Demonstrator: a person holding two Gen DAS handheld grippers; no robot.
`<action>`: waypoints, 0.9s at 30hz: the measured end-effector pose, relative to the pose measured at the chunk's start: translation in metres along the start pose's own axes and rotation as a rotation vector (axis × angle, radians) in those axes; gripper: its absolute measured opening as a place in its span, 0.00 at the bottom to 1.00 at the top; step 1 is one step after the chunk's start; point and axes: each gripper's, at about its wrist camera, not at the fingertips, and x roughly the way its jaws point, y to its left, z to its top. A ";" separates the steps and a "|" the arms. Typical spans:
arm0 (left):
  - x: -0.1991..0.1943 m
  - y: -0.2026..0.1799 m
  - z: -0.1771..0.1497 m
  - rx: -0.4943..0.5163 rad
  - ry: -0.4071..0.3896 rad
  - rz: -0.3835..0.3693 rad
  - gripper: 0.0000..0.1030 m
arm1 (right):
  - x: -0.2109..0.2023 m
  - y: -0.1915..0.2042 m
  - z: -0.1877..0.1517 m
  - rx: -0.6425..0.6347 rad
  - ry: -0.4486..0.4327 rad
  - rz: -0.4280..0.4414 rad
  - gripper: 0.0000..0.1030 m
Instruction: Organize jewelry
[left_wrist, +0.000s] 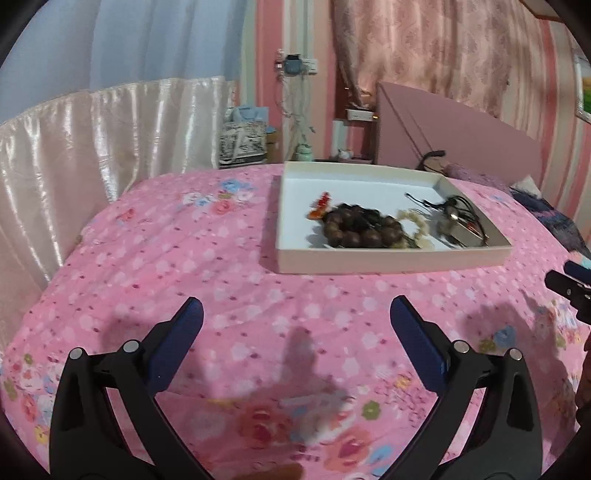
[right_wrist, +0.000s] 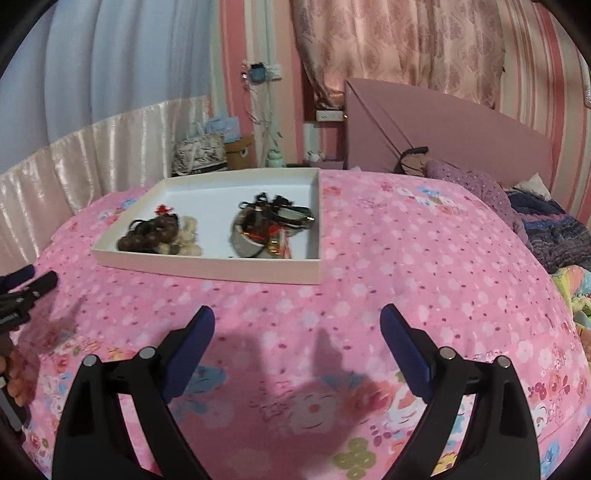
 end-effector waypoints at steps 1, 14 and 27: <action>-0.003 -0.005 -0.005 0.018 -0.009 0.001 0.97 | -0.005 0.004 -0.004 -0.009 -0.012 0.007 0.88; -0.028 -0.009 -0.024 0.002 -0.133 0.034 0.97 | -0.025 0.026 -0.029 -0.081 -0.106 0.004 0.93; -0.030 -0.017 -0.025 0.034 -0.152 0.060 0.97 | -0.025 0.022 -0.029 -0.059 -0.112 0.023 0.98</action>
